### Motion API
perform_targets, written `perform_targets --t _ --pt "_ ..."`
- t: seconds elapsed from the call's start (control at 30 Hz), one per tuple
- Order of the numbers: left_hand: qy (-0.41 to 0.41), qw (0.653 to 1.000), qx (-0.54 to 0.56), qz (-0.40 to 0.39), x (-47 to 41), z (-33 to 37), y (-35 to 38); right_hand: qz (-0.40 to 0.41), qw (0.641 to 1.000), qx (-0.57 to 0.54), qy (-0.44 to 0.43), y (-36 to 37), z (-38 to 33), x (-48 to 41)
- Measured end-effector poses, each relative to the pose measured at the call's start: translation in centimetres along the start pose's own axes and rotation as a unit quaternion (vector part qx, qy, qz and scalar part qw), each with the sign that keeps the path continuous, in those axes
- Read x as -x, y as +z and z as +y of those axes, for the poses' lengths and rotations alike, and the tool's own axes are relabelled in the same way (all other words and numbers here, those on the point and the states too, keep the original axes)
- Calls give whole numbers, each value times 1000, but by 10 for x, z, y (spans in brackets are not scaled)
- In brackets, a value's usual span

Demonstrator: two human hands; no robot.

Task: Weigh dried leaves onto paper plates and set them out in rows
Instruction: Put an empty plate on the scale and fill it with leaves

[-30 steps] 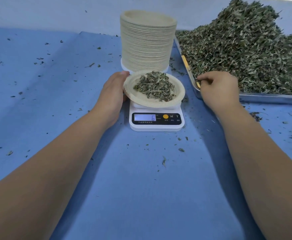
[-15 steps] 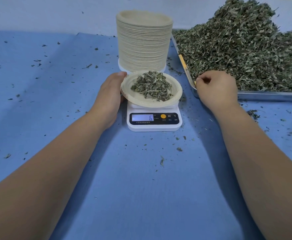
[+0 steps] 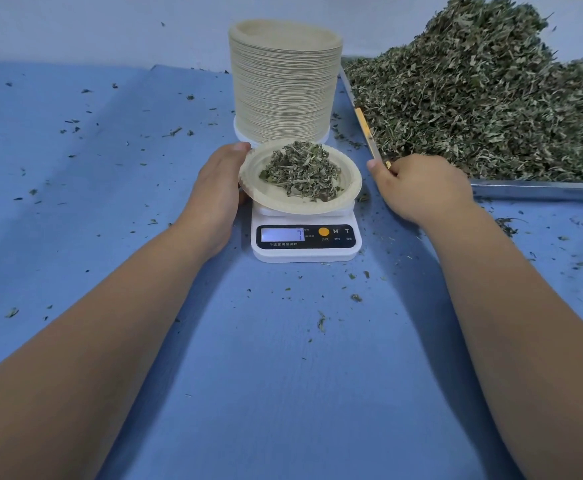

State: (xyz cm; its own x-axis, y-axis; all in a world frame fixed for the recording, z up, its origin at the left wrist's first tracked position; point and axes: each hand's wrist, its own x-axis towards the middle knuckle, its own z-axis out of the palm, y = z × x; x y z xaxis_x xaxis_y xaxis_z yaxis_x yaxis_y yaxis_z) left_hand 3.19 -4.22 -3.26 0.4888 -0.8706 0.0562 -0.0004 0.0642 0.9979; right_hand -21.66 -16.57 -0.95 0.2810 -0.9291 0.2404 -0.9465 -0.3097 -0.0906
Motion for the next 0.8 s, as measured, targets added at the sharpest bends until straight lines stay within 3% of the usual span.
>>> perform_targets --t 0.2,0.37,0.63,0.8 --pt "1 1000 -4 2 2 1 1 38 999 -32 -3 -4 -8 3" --pt "-1 1000 -8 -3 3 2 -1 155 967 -165 -117 -16 -25 13" --pt "-21 999 -20 -20 4 5 3 81 977 -154 -121 -13 -39 21" --pt "-57 994 65 65 12 20 3 82 959 -230 -146 -19 -59 32"
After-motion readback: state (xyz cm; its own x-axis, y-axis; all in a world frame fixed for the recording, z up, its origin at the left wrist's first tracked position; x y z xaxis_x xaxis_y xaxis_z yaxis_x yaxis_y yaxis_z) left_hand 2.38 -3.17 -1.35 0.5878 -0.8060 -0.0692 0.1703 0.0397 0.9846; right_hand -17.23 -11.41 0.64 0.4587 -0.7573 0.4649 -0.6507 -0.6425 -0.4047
